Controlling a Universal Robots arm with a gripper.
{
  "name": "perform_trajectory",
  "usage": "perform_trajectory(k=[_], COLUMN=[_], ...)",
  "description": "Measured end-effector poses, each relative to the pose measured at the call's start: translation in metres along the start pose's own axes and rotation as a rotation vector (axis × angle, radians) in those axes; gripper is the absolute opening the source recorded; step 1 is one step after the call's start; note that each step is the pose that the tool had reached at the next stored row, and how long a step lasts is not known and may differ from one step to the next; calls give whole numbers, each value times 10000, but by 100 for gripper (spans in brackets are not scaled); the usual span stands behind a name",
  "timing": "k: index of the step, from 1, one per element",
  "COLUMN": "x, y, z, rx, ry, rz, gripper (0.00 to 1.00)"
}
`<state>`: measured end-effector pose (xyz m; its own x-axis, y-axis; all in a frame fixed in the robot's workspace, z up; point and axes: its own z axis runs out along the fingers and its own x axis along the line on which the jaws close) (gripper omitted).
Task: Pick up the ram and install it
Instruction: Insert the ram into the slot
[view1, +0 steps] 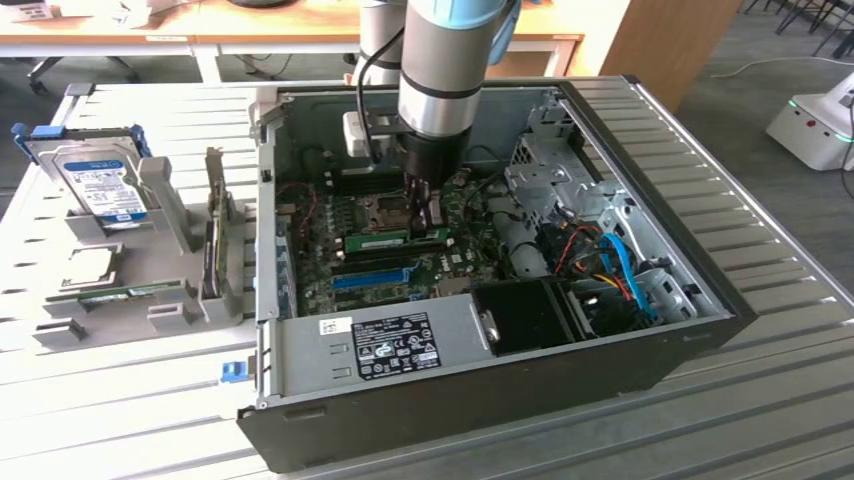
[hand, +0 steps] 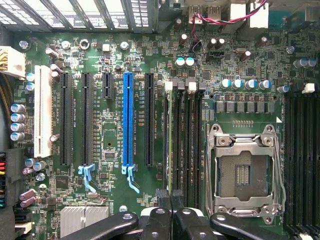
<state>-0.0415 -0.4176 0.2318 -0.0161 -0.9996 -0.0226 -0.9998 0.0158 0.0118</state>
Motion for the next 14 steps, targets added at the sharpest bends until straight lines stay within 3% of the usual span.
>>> perform_trajectory(k=[14], x=[-2], y=[0], z=[12], rx=[0], ry=[1], rz=[0], gripper=[12])
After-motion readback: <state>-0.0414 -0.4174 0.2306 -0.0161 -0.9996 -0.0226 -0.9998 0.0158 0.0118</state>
